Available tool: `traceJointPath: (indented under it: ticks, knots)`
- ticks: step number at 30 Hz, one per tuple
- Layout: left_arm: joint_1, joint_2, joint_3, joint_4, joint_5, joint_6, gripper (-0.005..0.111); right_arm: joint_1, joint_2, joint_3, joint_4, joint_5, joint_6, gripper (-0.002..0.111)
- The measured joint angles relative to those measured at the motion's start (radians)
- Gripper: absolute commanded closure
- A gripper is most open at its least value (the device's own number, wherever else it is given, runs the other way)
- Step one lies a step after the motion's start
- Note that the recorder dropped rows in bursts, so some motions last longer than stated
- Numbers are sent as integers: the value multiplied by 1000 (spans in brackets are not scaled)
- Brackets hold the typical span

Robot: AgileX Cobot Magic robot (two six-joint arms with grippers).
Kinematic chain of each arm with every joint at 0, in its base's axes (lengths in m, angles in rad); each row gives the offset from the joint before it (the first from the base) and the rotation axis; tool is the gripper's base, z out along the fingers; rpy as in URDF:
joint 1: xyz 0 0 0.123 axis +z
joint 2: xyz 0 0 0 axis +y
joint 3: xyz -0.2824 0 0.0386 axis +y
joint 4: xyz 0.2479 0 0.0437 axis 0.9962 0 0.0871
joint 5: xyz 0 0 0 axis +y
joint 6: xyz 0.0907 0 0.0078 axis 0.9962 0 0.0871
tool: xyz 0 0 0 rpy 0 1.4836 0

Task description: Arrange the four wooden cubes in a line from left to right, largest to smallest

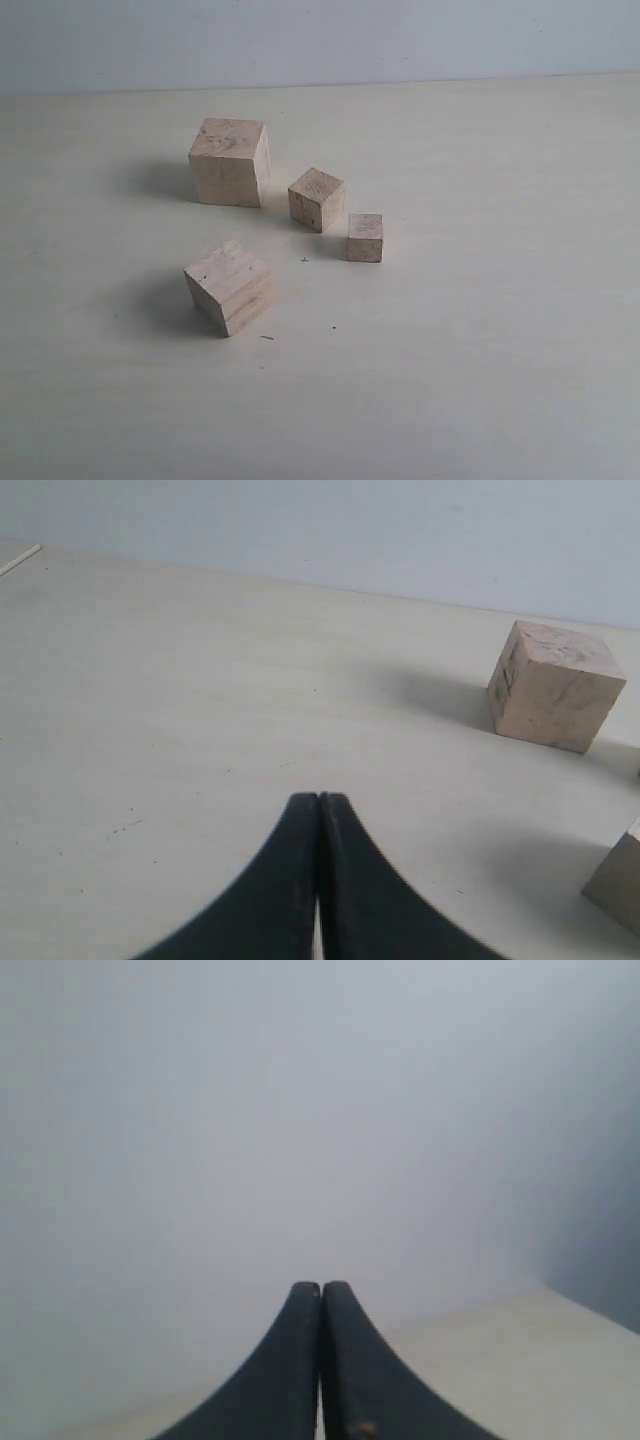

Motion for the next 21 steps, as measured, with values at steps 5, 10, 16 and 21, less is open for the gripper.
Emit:
traceJointPath:
  ticks: [5,10,16,21]
  knots:
    - [0,0,0,0,0,0,107,0,-2,-42,36,-158,86,108]
    - [0,0,0,0,0,0,107,0,74,-247,34,-28,96,108]
    - [0,0,0,0,0,0,107,0,368,-595,32,214,97,108]
    - [0,0,0,0,0,0,107,82,645,-869,104,446,11,108]
